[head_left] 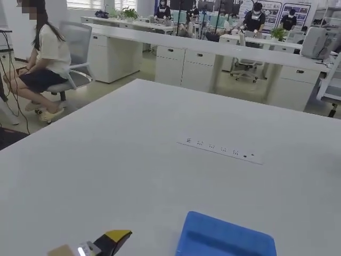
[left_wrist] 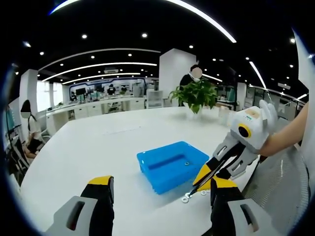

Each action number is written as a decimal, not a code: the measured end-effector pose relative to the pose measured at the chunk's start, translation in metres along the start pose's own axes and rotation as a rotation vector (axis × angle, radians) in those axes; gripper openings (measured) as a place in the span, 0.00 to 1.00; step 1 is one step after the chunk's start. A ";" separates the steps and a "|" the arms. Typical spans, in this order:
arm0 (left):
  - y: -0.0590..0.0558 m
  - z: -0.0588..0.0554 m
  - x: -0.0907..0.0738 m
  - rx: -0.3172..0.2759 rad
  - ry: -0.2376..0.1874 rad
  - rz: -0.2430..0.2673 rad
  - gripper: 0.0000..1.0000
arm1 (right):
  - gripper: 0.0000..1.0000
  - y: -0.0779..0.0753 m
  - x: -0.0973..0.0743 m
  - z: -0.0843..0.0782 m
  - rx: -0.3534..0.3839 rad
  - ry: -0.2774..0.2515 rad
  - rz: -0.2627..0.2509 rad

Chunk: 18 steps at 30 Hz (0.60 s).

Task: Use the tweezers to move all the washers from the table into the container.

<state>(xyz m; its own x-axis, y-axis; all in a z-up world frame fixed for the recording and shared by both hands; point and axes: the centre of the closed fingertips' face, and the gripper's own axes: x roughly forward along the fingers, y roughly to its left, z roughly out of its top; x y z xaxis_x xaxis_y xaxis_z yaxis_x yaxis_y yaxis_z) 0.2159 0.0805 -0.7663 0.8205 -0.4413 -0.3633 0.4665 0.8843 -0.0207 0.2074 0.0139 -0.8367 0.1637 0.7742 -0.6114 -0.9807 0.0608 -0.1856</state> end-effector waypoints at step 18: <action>-0.004 -0.001 0.001 0.009 0.009 -0.019 0.81 | 0.01 0.018 -0.025 -0.012 0.100 0.070 0.013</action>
<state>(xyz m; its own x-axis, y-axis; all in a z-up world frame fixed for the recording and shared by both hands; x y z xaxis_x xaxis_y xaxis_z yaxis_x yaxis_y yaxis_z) 0.2144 0.0766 -0.7671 0.8086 -0.4567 -0.3710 0.4850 0.8743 -0.0193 0.1872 -0.0115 -0.8337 0.1542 0.7299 -0.6659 -0.9880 0.1157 -0.1019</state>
